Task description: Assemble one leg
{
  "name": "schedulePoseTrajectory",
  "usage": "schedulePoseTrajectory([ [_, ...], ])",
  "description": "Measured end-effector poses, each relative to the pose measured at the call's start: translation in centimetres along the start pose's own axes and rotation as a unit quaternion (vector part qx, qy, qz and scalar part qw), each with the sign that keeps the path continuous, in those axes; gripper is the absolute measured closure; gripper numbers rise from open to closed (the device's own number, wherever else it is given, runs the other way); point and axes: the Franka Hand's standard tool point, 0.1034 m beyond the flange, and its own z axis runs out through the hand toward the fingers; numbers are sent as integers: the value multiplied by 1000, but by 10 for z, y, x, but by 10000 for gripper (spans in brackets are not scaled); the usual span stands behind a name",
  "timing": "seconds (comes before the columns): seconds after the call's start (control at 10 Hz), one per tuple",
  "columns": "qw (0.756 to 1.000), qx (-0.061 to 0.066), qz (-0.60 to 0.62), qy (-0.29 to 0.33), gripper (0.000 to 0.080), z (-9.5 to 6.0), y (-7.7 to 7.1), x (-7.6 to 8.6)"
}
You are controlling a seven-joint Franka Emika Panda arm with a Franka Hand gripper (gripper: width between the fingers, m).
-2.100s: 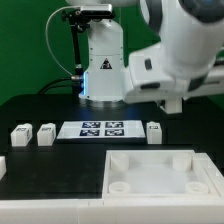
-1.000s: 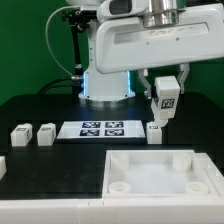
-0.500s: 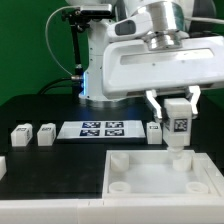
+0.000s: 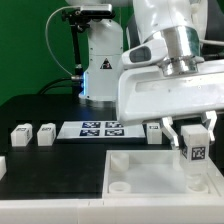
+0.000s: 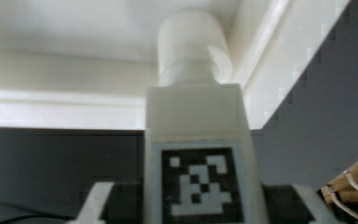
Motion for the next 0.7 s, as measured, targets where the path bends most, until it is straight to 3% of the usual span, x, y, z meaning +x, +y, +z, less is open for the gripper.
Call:
schedulePoseTrajectory([
  [0.7,1000,2,-2,-7,508,15,-4,-11],
])
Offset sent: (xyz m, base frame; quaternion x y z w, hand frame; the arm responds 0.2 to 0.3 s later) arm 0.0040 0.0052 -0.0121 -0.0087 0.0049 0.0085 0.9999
